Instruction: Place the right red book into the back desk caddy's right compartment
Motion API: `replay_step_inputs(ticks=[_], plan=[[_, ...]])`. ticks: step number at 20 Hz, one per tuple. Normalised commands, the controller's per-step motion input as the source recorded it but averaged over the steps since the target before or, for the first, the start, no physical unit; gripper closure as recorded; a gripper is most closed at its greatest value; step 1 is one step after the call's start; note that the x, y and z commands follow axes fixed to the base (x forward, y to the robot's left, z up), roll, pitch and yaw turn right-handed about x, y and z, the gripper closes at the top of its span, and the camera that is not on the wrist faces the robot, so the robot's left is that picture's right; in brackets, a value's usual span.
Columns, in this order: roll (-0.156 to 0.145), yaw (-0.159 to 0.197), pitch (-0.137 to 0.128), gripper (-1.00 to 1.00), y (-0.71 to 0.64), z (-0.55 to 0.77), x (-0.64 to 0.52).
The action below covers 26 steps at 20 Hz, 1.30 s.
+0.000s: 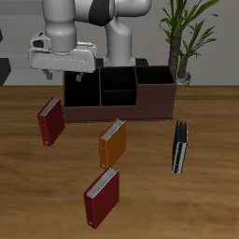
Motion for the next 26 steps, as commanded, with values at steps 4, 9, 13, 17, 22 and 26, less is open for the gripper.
replay_step_inputs(ticks=[4, 9, 13, 17, 22, 26], plan=[[-0.019, 0.015, -0.014, -1.00, -0.39, -0.08, -0.01], [0.031, 0.009, -0.022, -1.00, -0.17, -0.06, 0.05], [0.005, 0.034, -0.036, -1.00, -0.15, -0.08, 0.09], [0.046, 0.011, -0.018, -1.00, -0.10, -0.10, 0.05], [-0.021, -0.020, 0.006, -1.00, -0.16, -0.12, 0.06], [-0.005, -0.068, 0.004, -1.00, -0.17, -0.14, 0.05]])
